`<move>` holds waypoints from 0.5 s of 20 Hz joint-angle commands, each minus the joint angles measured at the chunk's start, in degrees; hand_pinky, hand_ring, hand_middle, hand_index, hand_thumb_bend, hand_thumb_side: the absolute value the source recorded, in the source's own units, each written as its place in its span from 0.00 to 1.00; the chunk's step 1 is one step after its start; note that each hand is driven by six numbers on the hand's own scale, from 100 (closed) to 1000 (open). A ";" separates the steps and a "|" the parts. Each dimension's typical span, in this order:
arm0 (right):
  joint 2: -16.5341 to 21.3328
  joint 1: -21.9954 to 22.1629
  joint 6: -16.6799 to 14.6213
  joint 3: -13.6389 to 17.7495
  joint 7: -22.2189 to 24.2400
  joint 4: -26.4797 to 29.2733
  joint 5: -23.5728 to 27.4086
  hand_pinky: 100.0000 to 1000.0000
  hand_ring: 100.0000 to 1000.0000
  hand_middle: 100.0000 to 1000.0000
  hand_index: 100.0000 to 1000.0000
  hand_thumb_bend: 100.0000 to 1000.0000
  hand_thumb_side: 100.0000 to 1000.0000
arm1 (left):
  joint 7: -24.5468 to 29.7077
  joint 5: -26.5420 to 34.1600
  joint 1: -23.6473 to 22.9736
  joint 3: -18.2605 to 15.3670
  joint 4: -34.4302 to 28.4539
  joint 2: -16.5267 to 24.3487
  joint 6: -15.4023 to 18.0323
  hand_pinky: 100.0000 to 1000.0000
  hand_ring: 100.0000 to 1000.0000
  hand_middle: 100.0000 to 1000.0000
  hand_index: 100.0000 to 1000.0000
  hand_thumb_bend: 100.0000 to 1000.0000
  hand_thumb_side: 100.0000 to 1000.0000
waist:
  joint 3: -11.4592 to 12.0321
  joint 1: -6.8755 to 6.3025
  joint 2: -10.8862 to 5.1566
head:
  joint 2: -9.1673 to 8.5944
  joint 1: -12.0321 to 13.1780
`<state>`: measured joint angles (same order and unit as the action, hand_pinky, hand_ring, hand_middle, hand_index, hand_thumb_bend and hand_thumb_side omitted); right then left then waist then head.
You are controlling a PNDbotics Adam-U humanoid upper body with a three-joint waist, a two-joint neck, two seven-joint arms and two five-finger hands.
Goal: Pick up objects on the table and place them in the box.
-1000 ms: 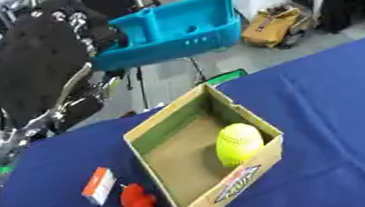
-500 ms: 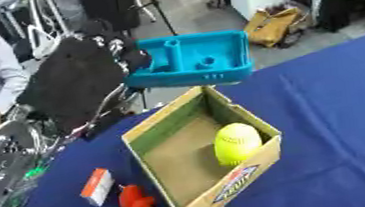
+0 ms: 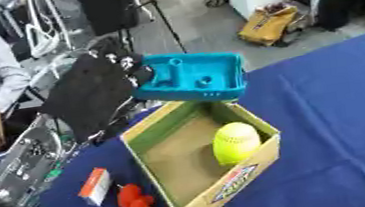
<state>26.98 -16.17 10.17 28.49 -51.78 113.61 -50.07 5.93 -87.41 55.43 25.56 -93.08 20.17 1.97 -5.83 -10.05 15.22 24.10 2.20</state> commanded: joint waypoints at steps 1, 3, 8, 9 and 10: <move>1.44 -0.64 0.06 0.05 -0.19 0.98 0.46 0.86 0.74 0.45 0.55 0.00 0.35 | -0.97 -1.35 0.68 -0.08 0.78 0.16 0.47 0.74 0.46 0.43 0.62 0.00 0.00 | -0.04 0.91 -0.76 | -0.41 0.09; 1.39 -0.67 0.02 0.04 -0.19 0.98 0.49 0.86 0.74 0.45 0.55 0.00 0.35 | -1.33 -2.24 0.54 0.18 1.91 -0.35 0.78 0.74 0.46 0.44 0.63 0.00 0.00 | -0.14 0.97 -0.68 | -0.55 0.18; 1.28 -0.77 -0.09 -0.02 -0.19 0.98 0.56 0.86 0.74 0.45 0.55 0.00 0.35 | -2.92 -4.54 0.45 0.52 4.64 -1.70 1.29 0.74 0.47 0.45 0.63 0.02 0.00 | -0.33 1.05 -0.49 | -0.77 0.36; 1.26 -0.77 -0.11 -0.03 -0.19 0.98 0.57 0.86 0.74 0.45 0.55 0.00 0.35 | -3.15 -5.06 0.43 0.60 5.30 -1.97 1.40 0.74 0.47 0.45 0.63 0.02 0.00 | -0.37 1.07 -0.46 | -0.77 0.40; 1.25 -0.77 -0.13 -0.03 -0.19 0.98 0.58 0.86 0.74 0.45 0.55 0.00 0.35 | -3.40 -5.50 0.42 0.65 5.86 -2.20 1.47 0.75 0.47 0.45 0.64 0.01 0.00 | -0.40 1.08 -0.44 | -0.80 0.42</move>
<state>26.98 -16.21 9.90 28.48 -51.77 113.61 -49.88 3.06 -92.20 55.06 26.53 -87.25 17.66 3.41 -6.25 -9.91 15.56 24.03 2.47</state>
